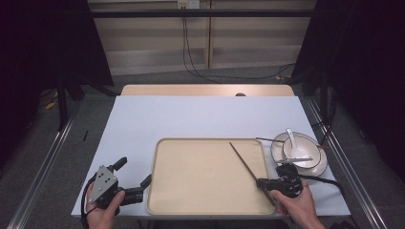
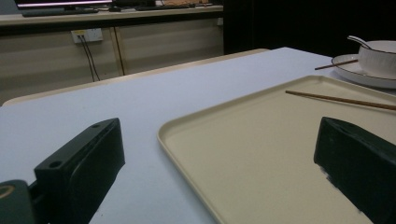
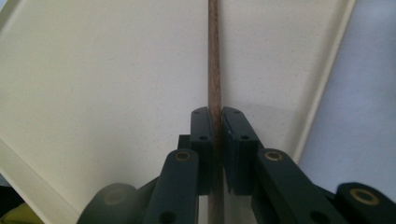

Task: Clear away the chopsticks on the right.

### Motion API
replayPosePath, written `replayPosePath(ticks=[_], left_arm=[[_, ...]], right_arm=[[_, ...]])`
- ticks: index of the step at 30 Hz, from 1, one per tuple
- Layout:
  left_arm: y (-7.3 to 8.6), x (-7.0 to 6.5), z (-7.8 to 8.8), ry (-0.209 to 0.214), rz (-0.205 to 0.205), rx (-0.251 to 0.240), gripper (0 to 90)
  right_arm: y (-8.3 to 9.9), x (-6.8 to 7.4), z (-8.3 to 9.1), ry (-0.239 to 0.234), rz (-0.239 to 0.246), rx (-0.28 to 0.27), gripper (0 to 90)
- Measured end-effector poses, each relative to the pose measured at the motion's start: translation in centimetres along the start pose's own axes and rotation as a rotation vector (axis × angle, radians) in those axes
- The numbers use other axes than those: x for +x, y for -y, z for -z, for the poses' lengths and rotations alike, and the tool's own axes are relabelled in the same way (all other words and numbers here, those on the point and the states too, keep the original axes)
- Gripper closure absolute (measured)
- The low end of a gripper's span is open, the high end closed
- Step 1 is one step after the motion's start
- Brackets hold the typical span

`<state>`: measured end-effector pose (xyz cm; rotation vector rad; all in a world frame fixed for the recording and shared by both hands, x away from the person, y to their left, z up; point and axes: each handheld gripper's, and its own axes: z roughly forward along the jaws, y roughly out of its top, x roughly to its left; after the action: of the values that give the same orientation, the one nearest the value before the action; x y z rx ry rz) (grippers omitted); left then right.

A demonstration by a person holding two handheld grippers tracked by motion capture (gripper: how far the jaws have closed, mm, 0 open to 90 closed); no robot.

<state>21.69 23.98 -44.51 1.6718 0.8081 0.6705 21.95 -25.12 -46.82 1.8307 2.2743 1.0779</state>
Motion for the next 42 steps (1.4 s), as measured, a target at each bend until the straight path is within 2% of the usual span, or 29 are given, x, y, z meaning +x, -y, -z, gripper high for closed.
replayPosePath(ticks=[1, 4, 8, 10, 11, 13, 15, 16, 18, 19, 21, 22, 25, 26, 28, 29, 30, 31, 33, 36, 37, 38, 39, 41, 42], left_arm=[[0.0, 0.0, 0.0, 0.000, 0.004, -0.007, 1.7], [0.0, 0.0, 0.0, -0.004, 0.001, -0.003, 1.7], [0.0, 0.0, 0.1, 0.002, 0.001, 0.001, 1.7], [0.0, 0.0, 0.1, 0.003, 0.008, -0.001, 1.7], [0.0, 0.1, 0.1, 0.000, 0.001, -0.001, 1.7], [0.0, 0.1, 0.2, -0.001, 0.001, -0.001, 1.7], [0.0, 0.1, 0.2, -0.003, -0.004, 0.001, 1.7], [0.0, 0.1, 0.2, -0.003, -0.004, 0.001, 1.7], [0.0, 0.0, 0.2, -0.004, -0.002, 0.001, 1.7], [0.0, 0.0, 0.2, -0.006, -0.002, 0.001, 1.8], [0.0, 0.1, 0.2, -0.005, -0.002, 0.002, 1.8], [0.0, 0.0, 0.2, -0.007, -0.003, 0.003, 1.9], [0.0, 0.0, 0.2, -0.009, -0.001, 0.001, 1.9], [0.0, 0.0, 0.2, -0.015, 0.003, -0.001, 1.9], [0.1, 0.1, 0.1, -0.012, -0.001, -0.001, 1.9], [0.1, 0.1, 0.1, -0.012, 0.004, -0.003, 2.0], [0.0, 0.0, 0.2, -0.018, 0.000, -0.001, 2.1], [0.0, 0.0, 0.2, -0.017, -0.003, -0.003, 2.0], [0.0, 0.0, 0.2, -0.017, -0.003, -0.003, 2.1], [0.0, 0.0, 0.2, -0.020, -0.002, -0.001, 2.1], [0.0, 0.0, 0.2, -0.020, -0.002, -0.001, 2.1], [0.0, 0.1, 0.2, -0.020, -0.001, -0.001, 2.1], [0.0, 0.1, 0.2, -0.020, -0.001, -0.001, 2.1], [0.0, 0.1, 0.2, -0.019, -0.002, 0.000, 2.0], [0.0, 0.1, 0.2, -0.020, 0.000, 0.000, 2.1]], right_arm=[[0.0, 0.0, 0.1, -0.013, -0.001, 0.000, 75.2], [0.0, 0.0, 0.1, -0.013, 0.010, 0.000, 74.6], [0.0, 0.0, 0.4, -0.008, 0.032, -0.004, 64.4], [-0.1, -0.1, 0.7, -0.025, 0.048, -0.018, 59.3], [-0.2, -0.2, 1.4, -0.064, 0.077, -0.043, 52.7], [-0.2, -0.2, 1.7, -0.075, 0.088, -0.057, 50.0], [-0.3, -0.6, 2.9, -0.093, 0.163, -0.099, 40.0], [-0.3, -0.6, 2.9, -0.093, 0.163, -0.099, 40.0], [-0.3, -0.8, 3.7, -0.105, 0.205, -0.121, 34.1], [-0.4, -1.0, 4.3, -0.138, 0.217, -0.130, 30.7], [-0.6, -1.4, 5.3, -0.147, 0.264, -0.148, 24.4], [-0.9, -2.0, 6.3, -0.165, 0.307, -0.149, 18.3], [-1.2, -2.5, 7.3, -0.163, 0.303, -0.133, 15.5], [-1.4, -3.1, 8.1, -0.169, 0.312, -0.165, 15.5], [-1.6, -3.8, 8.9, -0.156, 0.338, -0.185, 12.9], [-1.7, -4.1, 9.3, -0.159, 0.344, -0.182, 12.8], [-2.0, -4.6, 9.7, -0.152, 0.370, -0.143, 10.9], [-2.1, -5.0, 10.1, -0.153, 0.390, -0.126, 9.6], [-2.3, -5.8, 10.6, -0.159, 0.403, -0.119, 8.8], [-2.9, -7.2, 11.5, -0.196, 0.465, -0.110, 8.7], [-3.2, -7.6, 11.8, -0.196, 0.467, -0.120, 8.7], [-3.5, -8.1, 12.1, -0.188, 0.472, -0.121, 8.7], [-4.4, -9.2, 12.5, -0.138, 0.477, -0.142, 8.8], [-4.6, -9.4, 12.6, -0.125, 0.481, -0.141, 8.8], [-5.1, -10.1, 12.6, -0.100, 0.504, -0.129, 8.8]])
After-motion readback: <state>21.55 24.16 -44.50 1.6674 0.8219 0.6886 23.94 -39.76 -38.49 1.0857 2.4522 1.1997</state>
